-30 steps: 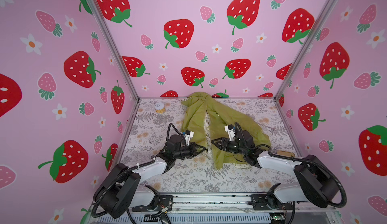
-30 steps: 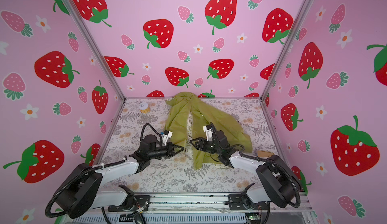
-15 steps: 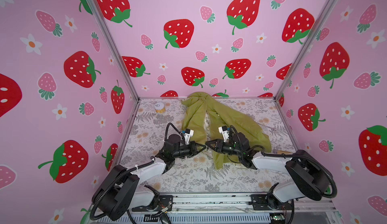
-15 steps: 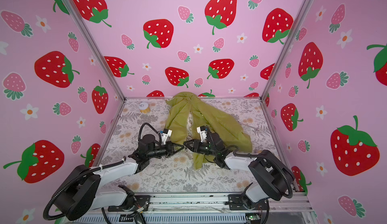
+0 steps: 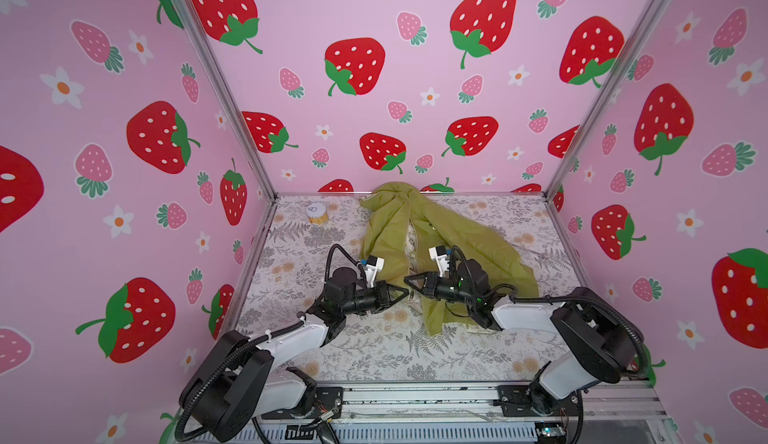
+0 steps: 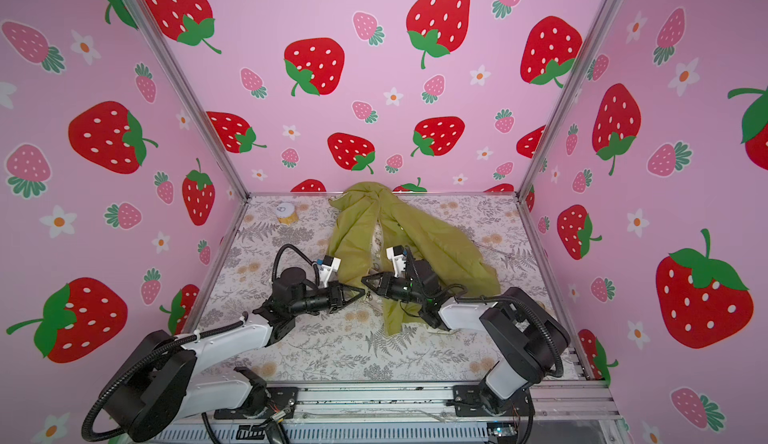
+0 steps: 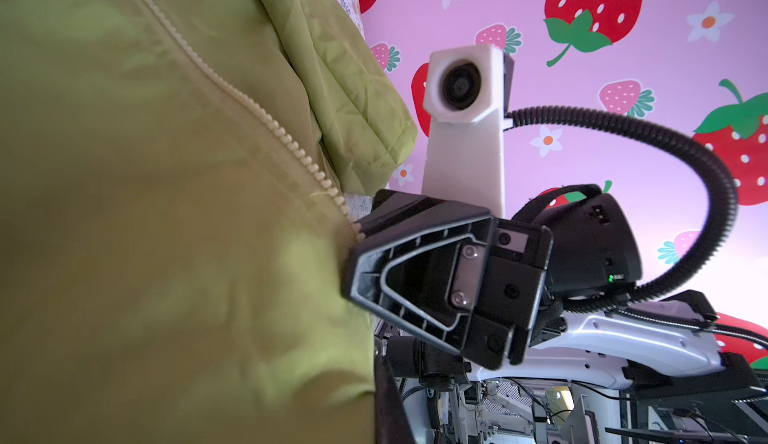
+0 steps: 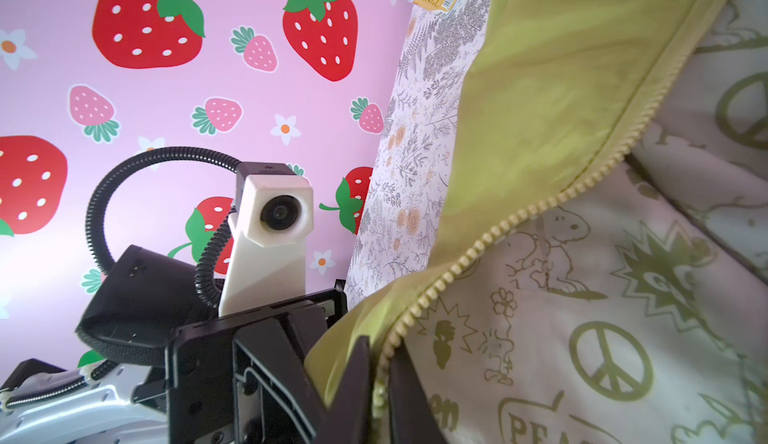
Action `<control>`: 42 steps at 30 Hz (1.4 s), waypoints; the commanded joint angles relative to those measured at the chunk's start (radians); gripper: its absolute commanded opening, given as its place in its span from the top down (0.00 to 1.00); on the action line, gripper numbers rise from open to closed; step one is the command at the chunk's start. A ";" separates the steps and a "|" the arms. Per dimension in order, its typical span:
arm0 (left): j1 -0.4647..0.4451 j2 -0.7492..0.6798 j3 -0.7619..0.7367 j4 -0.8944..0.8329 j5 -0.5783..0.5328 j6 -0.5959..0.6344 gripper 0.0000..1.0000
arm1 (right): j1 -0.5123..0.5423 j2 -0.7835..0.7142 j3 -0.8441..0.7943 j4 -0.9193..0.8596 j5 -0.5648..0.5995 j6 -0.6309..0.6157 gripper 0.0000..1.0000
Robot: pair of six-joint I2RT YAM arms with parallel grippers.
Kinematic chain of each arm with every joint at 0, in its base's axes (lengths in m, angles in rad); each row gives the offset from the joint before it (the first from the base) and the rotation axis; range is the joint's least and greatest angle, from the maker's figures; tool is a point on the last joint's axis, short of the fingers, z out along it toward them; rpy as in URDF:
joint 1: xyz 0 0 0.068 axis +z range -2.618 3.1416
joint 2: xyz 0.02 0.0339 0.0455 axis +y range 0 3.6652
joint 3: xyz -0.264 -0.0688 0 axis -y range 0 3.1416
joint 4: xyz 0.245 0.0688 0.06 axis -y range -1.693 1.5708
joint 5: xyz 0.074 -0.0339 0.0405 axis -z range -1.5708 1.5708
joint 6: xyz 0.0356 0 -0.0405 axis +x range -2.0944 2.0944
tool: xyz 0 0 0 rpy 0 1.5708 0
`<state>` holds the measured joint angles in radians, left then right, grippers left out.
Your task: Zip up the jacket
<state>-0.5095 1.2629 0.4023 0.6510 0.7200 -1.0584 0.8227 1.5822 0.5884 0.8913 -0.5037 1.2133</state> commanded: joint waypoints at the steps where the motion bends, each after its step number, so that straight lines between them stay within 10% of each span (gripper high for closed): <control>1: 0.005 0.000 -0.002 0.030 0.027 -0.006 0.69 | 0.007 0.005 0.024 0.043 -0.010 0.023 0.94; 8: 0.006 0.015 0.007 0.035 0.024 -0.003 0.54 | 0.020 0.007 0.036 0.029 -0.006 0.023 0.96; 32: 0.010 0.026 0.006 0.033 0.016 -0.005 1.00 | 0.023 -0.018 0.032 -0.038 0.025 -0.014 0.95; 37: 0.012 0.020 0.014 0.020 0.018 0.008 1.00 | -0.009 -0.105 0.054 -0.352 0.159 -0.195 0.61; 42: 0.019 -0.011 0.053 -0.074 0.024 0.074 1.00 | -0.013 -0.252 0.165 -0.864 0.530 -0.432 0.18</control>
<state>-0.4973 1.2819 0.4038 0.6193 0.7261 -1.0348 0.8146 1.4036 0.6796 0.3656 -0.2409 0.9531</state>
